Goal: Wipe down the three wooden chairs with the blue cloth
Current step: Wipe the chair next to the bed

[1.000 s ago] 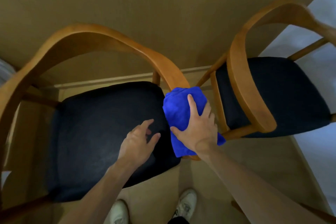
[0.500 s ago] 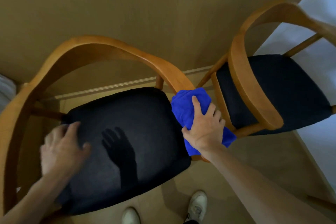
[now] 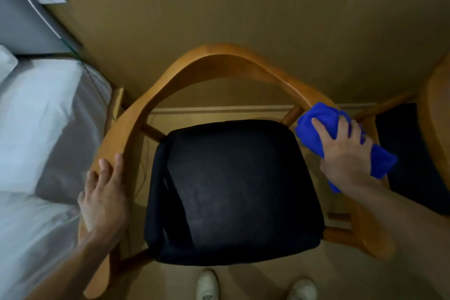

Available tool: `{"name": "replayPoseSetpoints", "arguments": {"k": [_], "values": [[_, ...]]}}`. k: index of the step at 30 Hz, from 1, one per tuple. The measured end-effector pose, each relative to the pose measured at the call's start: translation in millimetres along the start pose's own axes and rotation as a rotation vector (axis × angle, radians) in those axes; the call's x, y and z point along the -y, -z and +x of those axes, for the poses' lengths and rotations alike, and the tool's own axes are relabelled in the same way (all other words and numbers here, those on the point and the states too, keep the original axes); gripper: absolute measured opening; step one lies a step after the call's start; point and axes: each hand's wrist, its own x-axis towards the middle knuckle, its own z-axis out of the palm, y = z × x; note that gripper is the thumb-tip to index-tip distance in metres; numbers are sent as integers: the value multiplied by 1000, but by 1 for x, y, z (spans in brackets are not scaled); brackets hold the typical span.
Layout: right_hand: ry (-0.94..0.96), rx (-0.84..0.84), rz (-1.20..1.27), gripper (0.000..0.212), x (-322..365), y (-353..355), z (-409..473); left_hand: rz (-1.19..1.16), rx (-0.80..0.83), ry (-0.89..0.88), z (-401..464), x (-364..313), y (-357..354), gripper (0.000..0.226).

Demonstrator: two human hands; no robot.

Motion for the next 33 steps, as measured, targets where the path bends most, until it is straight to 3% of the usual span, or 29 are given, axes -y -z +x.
{"name": "replayPoseSetpoints", "arguments": {"k": [8,23,28,33], "values": [[18,-19,56,101,6,3,20,36,-15,-68,43,-2,4,84],[-33,-6,150,95,-14,13,112,40,-51,-152,148,-60,12,76],[-55,-139,153,95,-14,2,116,45,-59,-173,155,-62,11,78],[-42,-132,326,87,-17,7,114,181,130,-97,152,-72,25,91]]}}
